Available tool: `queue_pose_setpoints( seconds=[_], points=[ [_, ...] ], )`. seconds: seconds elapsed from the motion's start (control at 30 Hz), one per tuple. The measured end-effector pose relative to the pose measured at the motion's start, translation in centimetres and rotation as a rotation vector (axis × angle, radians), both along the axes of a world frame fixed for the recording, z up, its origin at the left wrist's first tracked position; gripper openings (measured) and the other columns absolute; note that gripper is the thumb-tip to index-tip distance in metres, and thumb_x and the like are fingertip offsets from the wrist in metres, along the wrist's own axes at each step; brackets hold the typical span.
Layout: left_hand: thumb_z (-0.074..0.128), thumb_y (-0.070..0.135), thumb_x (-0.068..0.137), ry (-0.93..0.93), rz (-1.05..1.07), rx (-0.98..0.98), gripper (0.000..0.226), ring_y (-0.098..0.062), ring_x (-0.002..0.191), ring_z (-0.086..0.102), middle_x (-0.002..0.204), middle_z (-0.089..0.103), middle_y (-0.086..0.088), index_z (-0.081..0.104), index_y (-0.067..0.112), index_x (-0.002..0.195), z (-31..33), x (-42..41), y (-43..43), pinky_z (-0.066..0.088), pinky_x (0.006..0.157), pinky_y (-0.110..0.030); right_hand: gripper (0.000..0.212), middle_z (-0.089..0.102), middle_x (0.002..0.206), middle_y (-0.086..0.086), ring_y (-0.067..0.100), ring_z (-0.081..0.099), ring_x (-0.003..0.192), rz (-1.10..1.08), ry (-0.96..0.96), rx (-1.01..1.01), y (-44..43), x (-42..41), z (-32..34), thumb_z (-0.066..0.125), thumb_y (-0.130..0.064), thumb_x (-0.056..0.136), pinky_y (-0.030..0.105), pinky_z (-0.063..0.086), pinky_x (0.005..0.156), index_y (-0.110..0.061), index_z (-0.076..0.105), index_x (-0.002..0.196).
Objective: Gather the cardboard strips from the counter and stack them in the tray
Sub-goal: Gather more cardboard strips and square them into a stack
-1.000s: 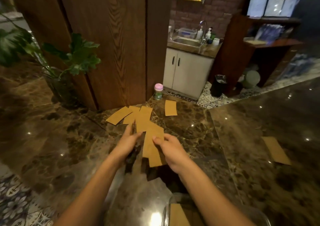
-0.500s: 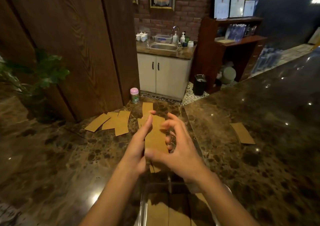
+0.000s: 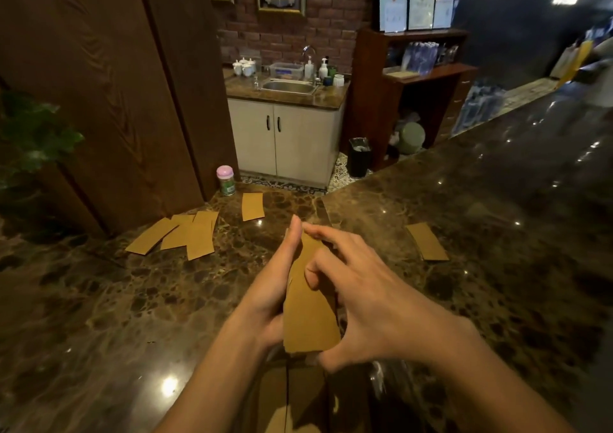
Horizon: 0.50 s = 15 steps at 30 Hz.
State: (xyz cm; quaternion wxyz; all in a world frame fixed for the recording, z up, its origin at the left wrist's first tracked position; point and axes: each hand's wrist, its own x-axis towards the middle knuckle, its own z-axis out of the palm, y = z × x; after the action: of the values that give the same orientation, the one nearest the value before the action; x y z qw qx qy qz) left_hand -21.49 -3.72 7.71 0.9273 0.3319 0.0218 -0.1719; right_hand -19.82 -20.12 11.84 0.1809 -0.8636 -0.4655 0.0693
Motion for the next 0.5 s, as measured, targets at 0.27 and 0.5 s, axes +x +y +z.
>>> queue_pose_setpoints(
  seconds=[0.27, 0.5],
  points=[
    [0.061, 0.053, 0.092, -0.015, 0.028, 0.088, 0.059, -0.04, 0.124, 0.061, 0.135, 0.062, -0.026, 0.061, 0.016, 0.138, -0.9, -1.3, -0.4, 0.047, 0.107, -0.053, 0.077, 0.019, 0.149, -0.007, 0.011, 0.027, 0.13, -0.099, -0.202, -0.052, -0.4, 1.4, 0.4, 0.08, -0.071, 0.062, 0.026, 0.03, 0.105, -0.036, 0.037, 0.116],
    [0.049, 0.032, 0.101, -0.086, 0.226, 0.281, 0.037, -0.026, 0.111, 0.07, 0.124, 0.071, -0.014, 0.063, 0.025, 0.134, -1.0, -1.3, -0.7, 0.058, 0.08, -0.036, 0.075, 0.018, 0.154, -0.012, 0.011, 0.025, 0.137, -0.109, -0.147, -0.045, -0.2, 2.3, 0.2, 0.082, -0.069, 0.061, 0.032, 0.039, 0.112, -0.043, 0.032, 0.111]
  ],
)
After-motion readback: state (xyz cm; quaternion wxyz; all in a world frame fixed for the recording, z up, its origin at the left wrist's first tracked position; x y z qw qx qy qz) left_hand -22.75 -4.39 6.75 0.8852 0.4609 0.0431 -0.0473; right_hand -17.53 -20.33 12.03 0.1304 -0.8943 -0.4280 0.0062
